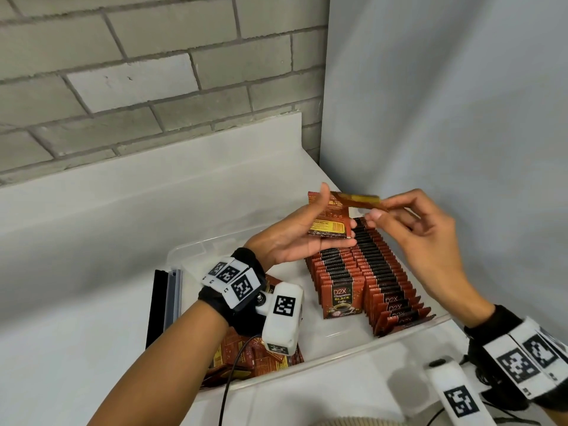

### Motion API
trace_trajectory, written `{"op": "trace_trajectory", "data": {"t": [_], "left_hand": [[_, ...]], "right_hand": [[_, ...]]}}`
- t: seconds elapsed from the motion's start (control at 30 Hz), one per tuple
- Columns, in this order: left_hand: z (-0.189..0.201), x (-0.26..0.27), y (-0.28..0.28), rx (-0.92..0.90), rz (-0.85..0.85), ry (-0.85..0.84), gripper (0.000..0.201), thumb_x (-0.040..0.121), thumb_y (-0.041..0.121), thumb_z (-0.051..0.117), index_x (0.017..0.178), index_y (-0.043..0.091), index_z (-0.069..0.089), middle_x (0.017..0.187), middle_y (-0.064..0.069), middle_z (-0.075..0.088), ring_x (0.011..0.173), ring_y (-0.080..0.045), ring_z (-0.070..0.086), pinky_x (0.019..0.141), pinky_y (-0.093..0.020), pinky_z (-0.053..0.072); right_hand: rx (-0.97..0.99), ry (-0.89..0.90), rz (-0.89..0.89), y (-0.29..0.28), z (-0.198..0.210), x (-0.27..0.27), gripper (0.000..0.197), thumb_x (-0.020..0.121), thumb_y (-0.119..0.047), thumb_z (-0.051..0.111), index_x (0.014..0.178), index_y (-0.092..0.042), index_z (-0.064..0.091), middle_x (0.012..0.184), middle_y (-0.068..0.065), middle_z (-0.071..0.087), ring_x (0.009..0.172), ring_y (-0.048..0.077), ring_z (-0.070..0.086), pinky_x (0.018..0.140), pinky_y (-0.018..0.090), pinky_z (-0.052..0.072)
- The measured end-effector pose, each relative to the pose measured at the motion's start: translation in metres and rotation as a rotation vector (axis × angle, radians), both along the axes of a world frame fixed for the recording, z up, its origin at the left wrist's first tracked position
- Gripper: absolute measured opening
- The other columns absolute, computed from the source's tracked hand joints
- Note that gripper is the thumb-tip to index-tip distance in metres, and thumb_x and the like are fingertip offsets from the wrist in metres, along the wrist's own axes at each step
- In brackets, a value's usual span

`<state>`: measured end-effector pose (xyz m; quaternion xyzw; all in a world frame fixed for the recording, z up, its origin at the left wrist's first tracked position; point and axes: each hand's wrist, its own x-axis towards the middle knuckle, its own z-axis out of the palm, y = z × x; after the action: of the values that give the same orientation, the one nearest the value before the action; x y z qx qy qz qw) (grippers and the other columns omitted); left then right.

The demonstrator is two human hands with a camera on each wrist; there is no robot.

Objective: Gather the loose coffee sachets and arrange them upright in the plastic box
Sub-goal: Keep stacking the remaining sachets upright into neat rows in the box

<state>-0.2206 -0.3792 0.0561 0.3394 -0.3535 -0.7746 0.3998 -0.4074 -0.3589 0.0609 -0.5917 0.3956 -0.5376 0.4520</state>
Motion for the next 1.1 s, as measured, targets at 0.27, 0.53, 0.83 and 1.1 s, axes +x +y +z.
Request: {"op": "trace_trajectory", "data": {"t": [0.27,0.53,0.83,1.1], "left_hand": [[-0.001,0.005,0.001,-0.04,0.036,-0.011,0.03,0.08,0.0,0.071,0.108,0.003,0.061,0.101,-0.011,0.071,0.095,-0.02,0.069,0.082,-0.028,0.057],[-0.001,0.005,0.001,-0.131,0.021,-0.011,0.031,0.082,-0.014,0.055,0.106,0.005,0.061,0.099,-0.009,0.072,0.095,-0.021,0.069,0.089,-0.032,0.055],[0.003,0.004,0.004,-0.083,0.055,-0.018,0.034,0.085,0.016,0.06,0.117,0.005,0.058,0.108,-0.012,0.067,0.1,-0.022,0.066,0.094,-0.036,0.051],[-0.001,0.013,-0.003,-0.013,0.189,0.103,0.005,0.087,0.006,0.061,0.092,0.007,0.062,0.08,-0.009,0.067,0.074,-0.015,0.066,0.074,-0.031,0.058]], "right_hand": [[-0.126,0.128,0.066,-0.004,-0.011,-0.001,0.032,0.08,0.005,0.069,0.088,-0.027,0.07,0.108,0.001,0.062,0.103,0.017,0.065,0.09,0.024,0.052],[-0.008,0.13,0.062,-0.002,-0.007,0.0,0.013,0.084,-0.007,0.066,0.091,-0.018,0.068,0.108,0.002,0.065,0.103,0.015,0.065,0.093,0.03,0.051],[0.163,0.056,0.141,-0.003,-0.003,0.0,0.038,0.071,-0.021,0.07,0.107,-0.017,0.059,0.08,0.004,0.068,0.07,0.013,0.064,0.066,0.02,0.053],[-0.088,0.71,0.485,0.007,-0.004,-0.018,0.009,0.078,-0.025,0.074,0.085,-0.03,0.071,0.082,-0.017,0.066,0.07,0.005,0.059,0.062,0.01,0.041]]}}
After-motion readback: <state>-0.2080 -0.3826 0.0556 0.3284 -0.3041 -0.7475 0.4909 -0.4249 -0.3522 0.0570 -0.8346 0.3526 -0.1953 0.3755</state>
